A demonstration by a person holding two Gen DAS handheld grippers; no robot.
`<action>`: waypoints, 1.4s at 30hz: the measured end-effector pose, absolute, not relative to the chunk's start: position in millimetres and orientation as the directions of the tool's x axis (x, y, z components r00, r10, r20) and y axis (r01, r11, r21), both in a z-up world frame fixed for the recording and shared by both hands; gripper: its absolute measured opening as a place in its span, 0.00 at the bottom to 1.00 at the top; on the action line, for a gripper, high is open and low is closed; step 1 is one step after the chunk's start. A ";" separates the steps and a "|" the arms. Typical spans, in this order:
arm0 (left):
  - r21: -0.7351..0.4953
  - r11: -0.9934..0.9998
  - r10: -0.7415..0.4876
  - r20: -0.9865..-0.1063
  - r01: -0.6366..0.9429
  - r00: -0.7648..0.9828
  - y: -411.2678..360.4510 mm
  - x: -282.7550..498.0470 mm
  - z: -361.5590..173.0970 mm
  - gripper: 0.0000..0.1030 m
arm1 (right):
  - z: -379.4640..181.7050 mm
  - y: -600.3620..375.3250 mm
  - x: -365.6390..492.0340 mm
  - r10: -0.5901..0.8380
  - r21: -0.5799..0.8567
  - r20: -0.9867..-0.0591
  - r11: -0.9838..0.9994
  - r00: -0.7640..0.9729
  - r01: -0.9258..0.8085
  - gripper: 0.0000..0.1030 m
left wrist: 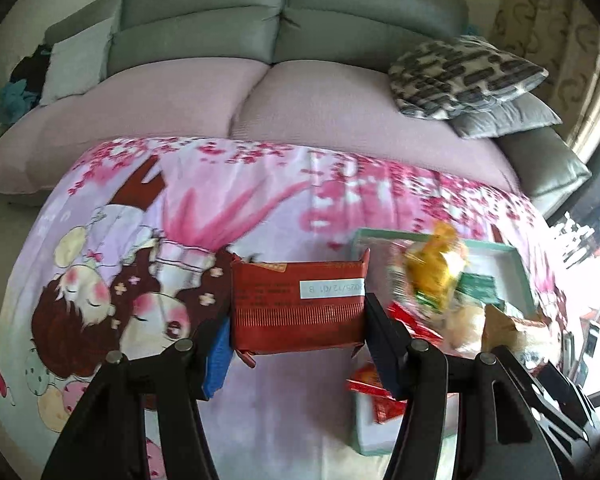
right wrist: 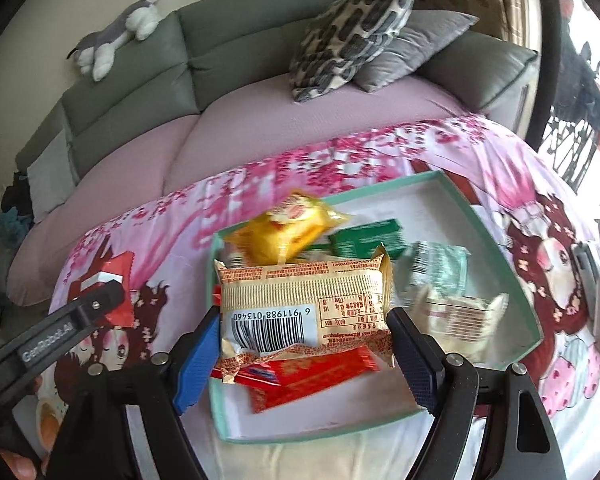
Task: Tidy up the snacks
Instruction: 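Carry the red box and biscuit packet over the tray with both tools, then lower the red box and biscuit packet into the tray and open both tools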
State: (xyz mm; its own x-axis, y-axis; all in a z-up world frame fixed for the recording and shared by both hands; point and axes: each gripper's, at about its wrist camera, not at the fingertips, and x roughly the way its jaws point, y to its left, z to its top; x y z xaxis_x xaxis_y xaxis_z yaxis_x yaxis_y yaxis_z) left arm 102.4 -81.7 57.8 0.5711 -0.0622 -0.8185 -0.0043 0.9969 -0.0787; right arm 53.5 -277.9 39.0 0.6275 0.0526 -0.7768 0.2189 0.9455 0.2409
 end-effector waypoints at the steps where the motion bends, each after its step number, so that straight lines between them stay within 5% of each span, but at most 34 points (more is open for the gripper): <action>1: -0.081 0.997 -0.073 -0.820 0.011 0.568 -88.0 100.8 57.6 0.60 | 38.5 -283.1 52.3 0.047 0.241 -0.778 0.943 0.626 0.228 0.80; 18: -0.029 0.964 -0.170 -0.834 0.266 0.526 -190.9 75.4 38.9 0.60 | 27.1 -363.4 33.6 -0.047 0.257 -0.801 0.874 0.597 0.414 0.80; 42: 0.025 0.961 -0.120 -0.860 0.275 0.497 -206.5 86.9 10.0 0.60 | 5.6 -361.0 46.1 -0.024 0.239 -0.828 0.889 0.560 0.391 0.81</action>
State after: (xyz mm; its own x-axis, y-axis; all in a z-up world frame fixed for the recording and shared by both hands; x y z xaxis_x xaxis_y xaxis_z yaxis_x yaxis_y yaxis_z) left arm 86.9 -206.5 10.0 0.4967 -0.1202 -0.8596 0.2752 0.9611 0.0246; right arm 46.1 -361.0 5.6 0.5602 -0.0241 -0.8280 0.3914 0.8886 0.2390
